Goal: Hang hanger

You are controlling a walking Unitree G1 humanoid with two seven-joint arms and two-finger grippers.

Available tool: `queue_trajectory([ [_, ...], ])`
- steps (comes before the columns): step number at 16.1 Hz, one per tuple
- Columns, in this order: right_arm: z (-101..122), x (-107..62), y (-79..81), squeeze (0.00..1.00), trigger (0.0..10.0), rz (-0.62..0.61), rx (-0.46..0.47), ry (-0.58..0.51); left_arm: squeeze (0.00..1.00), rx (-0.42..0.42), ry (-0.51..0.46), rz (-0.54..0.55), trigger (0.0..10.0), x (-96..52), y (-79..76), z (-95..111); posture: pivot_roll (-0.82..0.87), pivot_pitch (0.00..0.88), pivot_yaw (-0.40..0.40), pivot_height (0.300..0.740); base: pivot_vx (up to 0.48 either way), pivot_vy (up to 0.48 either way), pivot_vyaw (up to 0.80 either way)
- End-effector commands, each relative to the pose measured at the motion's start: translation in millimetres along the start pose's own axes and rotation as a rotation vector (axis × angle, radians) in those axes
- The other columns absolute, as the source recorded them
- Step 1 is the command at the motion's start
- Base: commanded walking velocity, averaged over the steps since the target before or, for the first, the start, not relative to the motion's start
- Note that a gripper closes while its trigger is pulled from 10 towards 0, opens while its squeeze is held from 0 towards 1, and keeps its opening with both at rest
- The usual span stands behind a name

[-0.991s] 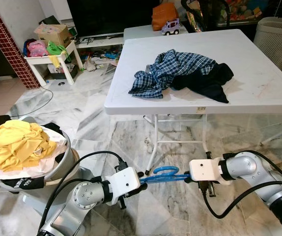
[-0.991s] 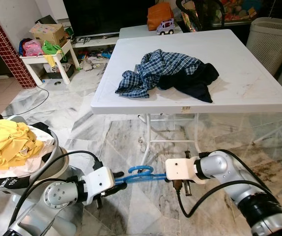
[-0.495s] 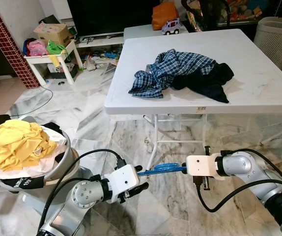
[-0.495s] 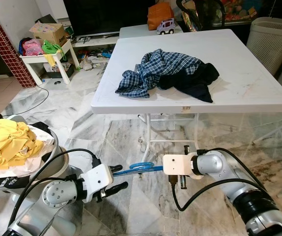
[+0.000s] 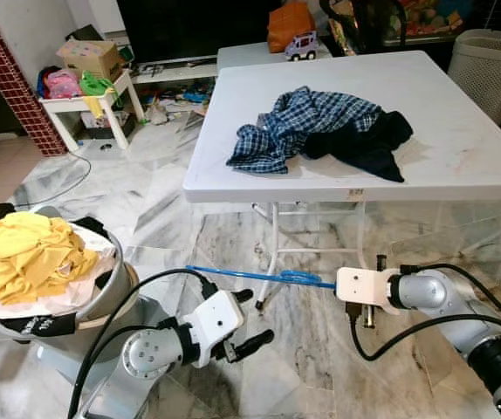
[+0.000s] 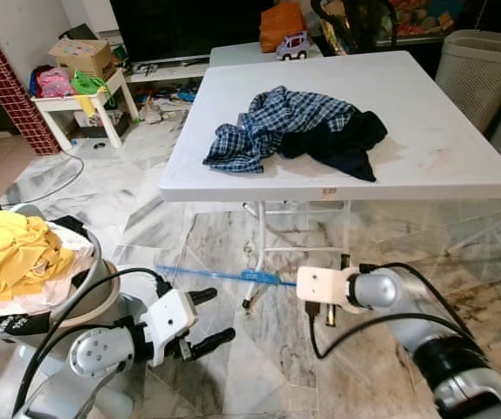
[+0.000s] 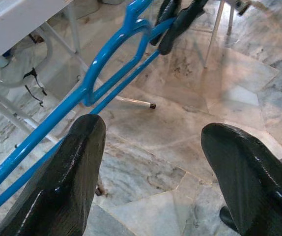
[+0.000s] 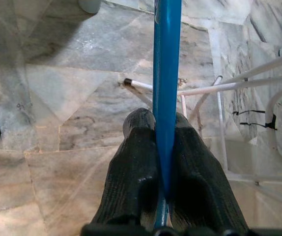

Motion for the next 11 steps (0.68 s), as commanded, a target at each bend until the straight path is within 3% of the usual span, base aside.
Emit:
queue_trajectory([
  [1,2.9,-0.4,-10.7,0.0,0.0,-0.043,0.004,-0.004,1.0,0.006,0.013,0.018,10.0,-3.6,2.4,-1.4,-0.08,0.0,0.082,0.74,0.0,0.0,0.0],
  [4,0.8,0.3,-13.1,0.0,0.0,-0.079,0.009,0.007,1.0,0.006,0.01,0.06,10.0,-0.6,1.6,-4.3,-0.08,0.0,0.079,0.74,0.0,0.0,0.0],
  [6,-9.7,-1.2,-16.8,0.0,0.0,-0.153,0.09,0.046,1.0,0.039,-0.049,0.265,10.0,-3.9,21.3,4.2,-0.09,0.0,0.078,0.74,0.0,0.0,0.0],
  [7,-14.3,-2.5,-17.9,0.0,0.0,-0.202,0.174,0.048,1.0,0.01,-0.089,0.381,10.0,-7.5,29.4,8.3,-0.09,0.0,0.076,0.74,0.0,0.0,0.0],
  [8,-17.9,-3.5,-21.6,0.0,0.0,-0.317,0.409,0.018,1.0,-0.059,-0.151,0.544,10.0,-16.0,36.6,13.5,-0.09,0.0,0.073,0.74,0.0,0.0,0.0],
  [11,-23.1,-8.1,-15.5,0.0,0.0,-0.435,0.754,-0.012,1.0,-0.184,-0.188,0.73,10.0,-27.6,37.4,8.8,-0.09,0.0,0.07,0.74,0.0,0.0,0.0],
])
Point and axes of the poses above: a point about 5 cm out from each wrist's last joint towards the gripper, its own x axis pointing out of the wrist towards the gripper, its own z axis along the axis of the wrist's last joint, y = z × x, the point moved 3 cm from there along x, pointing out of the wrist towards the gripper, and after that the axes turned 5 degrees about -x, right-handed, at the moved point
